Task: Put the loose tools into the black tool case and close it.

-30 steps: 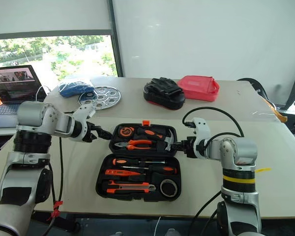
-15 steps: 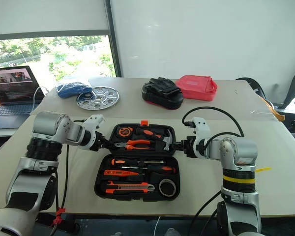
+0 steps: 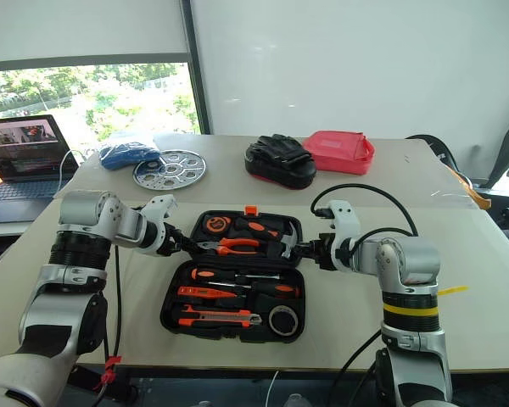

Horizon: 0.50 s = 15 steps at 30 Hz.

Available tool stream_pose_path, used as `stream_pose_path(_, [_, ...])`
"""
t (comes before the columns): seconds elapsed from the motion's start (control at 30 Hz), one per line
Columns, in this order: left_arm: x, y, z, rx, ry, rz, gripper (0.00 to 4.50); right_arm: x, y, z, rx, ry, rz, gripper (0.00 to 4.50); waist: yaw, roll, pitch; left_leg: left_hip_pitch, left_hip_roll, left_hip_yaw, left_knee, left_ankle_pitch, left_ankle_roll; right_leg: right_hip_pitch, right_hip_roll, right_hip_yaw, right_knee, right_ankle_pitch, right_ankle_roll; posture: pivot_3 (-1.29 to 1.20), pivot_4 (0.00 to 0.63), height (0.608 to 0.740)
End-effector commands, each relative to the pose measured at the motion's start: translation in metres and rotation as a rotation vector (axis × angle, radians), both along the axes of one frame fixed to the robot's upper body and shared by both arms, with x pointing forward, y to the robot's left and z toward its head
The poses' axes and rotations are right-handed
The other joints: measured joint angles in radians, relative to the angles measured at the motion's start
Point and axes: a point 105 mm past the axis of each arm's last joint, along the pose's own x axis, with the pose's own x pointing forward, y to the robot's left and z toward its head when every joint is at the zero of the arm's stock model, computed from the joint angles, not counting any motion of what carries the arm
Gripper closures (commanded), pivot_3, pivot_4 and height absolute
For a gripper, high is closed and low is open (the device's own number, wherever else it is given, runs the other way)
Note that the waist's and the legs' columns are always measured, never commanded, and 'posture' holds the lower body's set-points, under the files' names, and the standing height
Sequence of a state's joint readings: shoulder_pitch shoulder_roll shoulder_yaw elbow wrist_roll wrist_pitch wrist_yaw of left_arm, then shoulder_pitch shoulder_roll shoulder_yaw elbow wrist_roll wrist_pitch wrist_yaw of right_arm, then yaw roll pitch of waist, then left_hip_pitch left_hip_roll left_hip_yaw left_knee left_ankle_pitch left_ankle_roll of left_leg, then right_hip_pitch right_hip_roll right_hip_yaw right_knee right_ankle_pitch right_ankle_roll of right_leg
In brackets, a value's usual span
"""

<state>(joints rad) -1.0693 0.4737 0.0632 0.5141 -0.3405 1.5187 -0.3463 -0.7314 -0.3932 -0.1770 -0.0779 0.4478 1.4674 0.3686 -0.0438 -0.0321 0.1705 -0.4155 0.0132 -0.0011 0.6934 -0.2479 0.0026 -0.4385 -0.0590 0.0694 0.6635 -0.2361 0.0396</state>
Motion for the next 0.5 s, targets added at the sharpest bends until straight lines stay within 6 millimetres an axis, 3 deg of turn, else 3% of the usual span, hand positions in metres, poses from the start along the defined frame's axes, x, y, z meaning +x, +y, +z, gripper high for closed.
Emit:
stream_pose_path(0.03, [0.009, 0.006, 0.01, 0.034, -0.062, 0.038, 2.25, 0.003, -0.001, 0.009, 0.002, -0.047, 0.006, 3.38, 0.001, 0.0, 0.0, 0.0, 0.0, 0.0, 0.0, 0.0, 0.0, 0.0, 0.0, 0.0, 0.0, 0.0, 0.0, 0.0, 0.15, 0.74])
stream_pose_path(0.1, [0.006, 0.002, 0.01, 0.026, -0.051, 0.015, 2.78, 0.002, -0.001, 0.006, -0.007, -0.045, 0.014, 4.1, 0.001, 0.0, 0.0, 0.0, 0.0, 0.0, 0.0, 0.0, 0.0, 0.0, 0.0, 0.0, 0.0, 0.0, 0.0, 0.0, 0.15, 0.74])
stream_pose_path(0.5, [0.01, 0.023, 0.03, 0.032, -0.118, 0.051, 2.78, 0.002, 0.004, 0.006, 0.0, -0.054, 0.037, 4.1, -0.006, 0.0, 0.0, 0.0, 0.0, 0.0, -0.001, 0.0, 0.0, -0.001, 0.0, 0.0, 0.0, 0.0, 0.0, 0.0, 0.15, 0.74])
